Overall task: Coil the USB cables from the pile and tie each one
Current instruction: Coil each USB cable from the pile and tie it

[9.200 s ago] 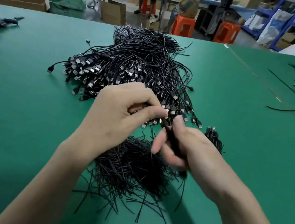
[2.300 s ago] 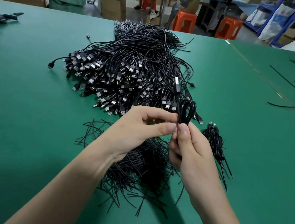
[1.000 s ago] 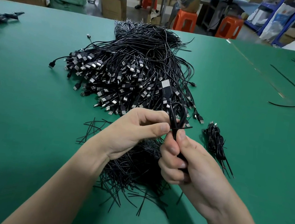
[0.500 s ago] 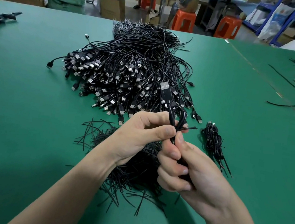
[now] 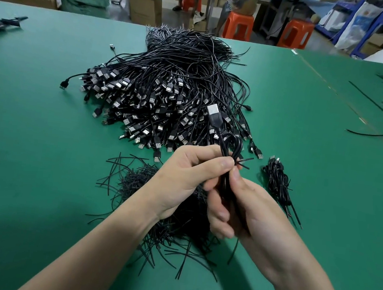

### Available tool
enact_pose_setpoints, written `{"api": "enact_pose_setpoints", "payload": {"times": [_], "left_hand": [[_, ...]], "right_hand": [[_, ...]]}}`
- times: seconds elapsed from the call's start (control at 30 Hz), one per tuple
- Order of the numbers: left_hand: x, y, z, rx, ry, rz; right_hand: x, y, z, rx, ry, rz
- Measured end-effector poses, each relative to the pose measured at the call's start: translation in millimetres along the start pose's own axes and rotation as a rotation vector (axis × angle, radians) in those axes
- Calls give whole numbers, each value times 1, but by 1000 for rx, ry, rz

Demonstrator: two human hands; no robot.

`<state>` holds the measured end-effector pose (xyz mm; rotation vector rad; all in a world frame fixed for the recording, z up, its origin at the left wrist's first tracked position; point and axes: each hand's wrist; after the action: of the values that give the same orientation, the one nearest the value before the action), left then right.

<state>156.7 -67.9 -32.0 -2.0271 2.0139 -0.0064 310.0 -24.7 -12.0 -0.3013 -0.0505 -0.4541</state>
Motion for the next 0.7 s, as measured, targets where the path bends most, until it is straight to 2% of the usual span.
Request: {"api": "enact_pose_setpoints", "payload": {"times": [0.1,0.2,0.23,0.3,0.4,0.47,0.57,0.63,0.7], "left_hand": [[-1,4,-1,30,-14,-7],[-3,7,-4,20,-17,-41],[-3,8,-5,-3,2,-47],[-3,8,-5,-26,55,-30],[-3,5,-6,-26,137,-9],[-2,3,-7,-12,177,14],[-2,3,-8,4,200,31],[-2,3,-9,-26,167,22],[-3,2,-11,-126,60,3]], "right_hand": [[1,1,4,322,67,-174],[2,10,5,732,284,-495],[3,13,7,855,374,-555],[2,19,10,1065,548,-559],[0,29,17,1290,735,-476],[-1,32,21,1349,784,-445],[-3,28,24,1305,737,-417],[-3,24,22,1181,669,-453],[-6,19,18,917,583,-506]]}}
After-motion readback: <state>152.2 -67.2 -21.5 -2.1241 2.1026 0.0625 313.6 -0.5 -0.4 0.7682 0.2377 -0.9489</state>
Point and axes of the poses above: each hand's wrist, its own x-axis away from the middle knuckle, its own y-axis out of the back of the hand, z = x × y, and after that the axes turned 7 degrees about z, right-handed
